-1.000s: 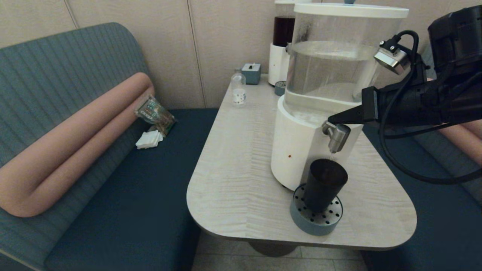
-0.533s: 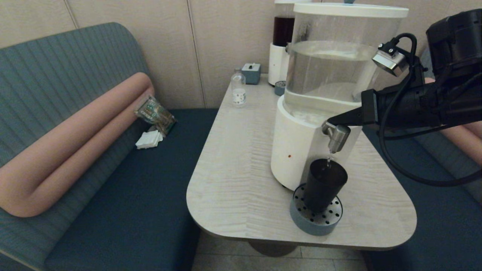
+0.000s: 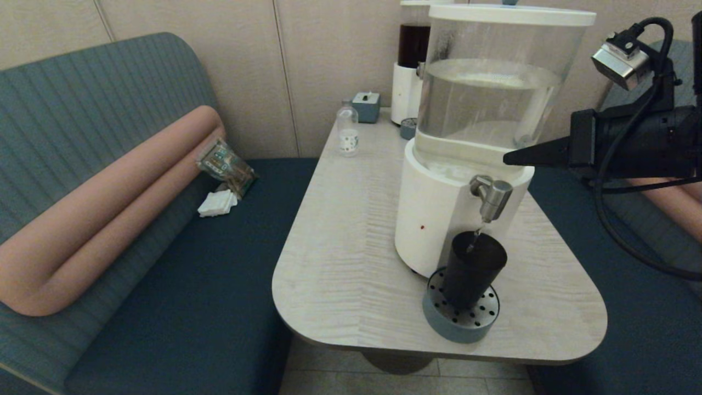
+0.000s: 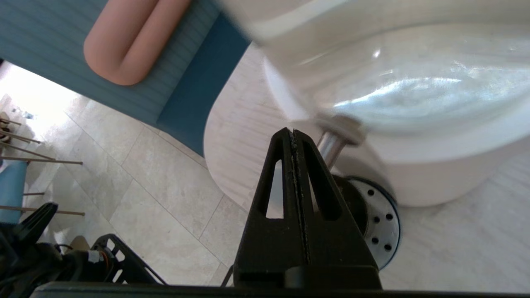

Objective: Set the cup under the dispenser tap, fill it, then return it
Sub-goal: Turn on the faucet, then turn off the faucet

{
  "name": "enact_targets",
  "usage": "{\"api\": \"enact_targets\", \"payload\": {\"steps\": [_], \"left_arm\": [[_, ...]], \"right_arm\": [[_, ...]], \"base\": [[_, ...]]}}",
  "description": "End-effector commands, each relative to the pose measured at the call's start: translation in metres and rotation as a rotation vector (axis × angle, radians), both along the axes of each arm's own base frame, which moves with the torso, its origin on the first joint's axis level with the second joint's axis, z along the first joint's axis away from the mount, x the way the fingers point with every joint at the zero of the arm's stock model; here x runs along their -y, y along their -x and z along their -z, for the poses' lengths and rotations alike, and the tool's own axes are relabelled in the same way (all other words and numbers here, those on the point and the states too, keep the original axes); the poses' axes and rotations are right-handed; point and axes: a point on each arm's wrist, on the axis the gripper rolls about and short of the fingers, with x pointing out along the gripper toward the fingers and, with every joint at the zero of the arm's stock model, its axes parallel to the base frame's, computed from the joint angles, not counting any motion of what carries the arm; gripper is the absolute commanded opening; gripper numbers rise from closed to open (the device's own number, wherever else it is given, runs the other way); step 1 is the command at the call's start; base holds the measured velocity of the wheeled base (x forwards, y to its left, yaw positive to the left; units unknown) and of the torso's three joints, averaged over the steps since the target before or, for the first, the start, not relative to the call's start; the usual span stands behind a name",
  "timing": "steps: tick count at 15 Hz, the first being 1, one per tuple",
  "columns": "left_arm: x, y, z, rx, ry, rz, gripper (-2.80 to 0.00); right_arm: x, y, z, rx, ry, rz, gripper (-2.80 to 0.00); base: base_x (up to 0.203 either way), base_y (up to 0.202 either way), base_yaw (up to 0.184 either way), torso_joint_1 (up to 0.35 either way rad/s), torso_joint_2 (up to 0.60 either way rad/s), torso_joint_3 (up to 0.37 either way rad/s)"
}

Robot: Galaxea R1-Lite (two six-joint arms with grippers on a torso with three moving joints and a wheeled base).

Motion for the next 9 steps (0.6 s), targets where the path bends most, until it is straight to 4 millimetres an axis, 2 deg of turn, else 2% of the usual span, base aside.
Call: {"api": "enact_targets", "payload": {"steps": [1,3,5,9], "left_arm": [[0.000,0.000,0.000,-0.002,-0.001,0.001,-2.80],[0.000,0.000,0.000,-0.002,-0.001,0.001,-2.80],[0.000,0.000,0.000,-0.002,-0.001,0.001,-2.80],[0.000,0.000,0.000,-0.002,-0.001,0.001,-2.80]], "right_arm": [[0.008,0.022,-0.011,0.036,-0.013,0.009,-2.80],[0.013,0.038,-0.014,0.042,-0.014,0.012,-2.80],[0.024,0.064,-0.019,0.067,-0.018,0.033,-2.80],[0.055,0.131,-0.015,0.133,0.008,0.139,-2.80]], "base": [[0.000,0.000,0.000,0.000,0.00,0.000],[0.000,0.000,0.000,0.000,0.00,0.000],[0.000,0.000,0.000,0.000,0.00,0.000],[0.000,0.000,0.000,0.000,0.00,0.000]]}}
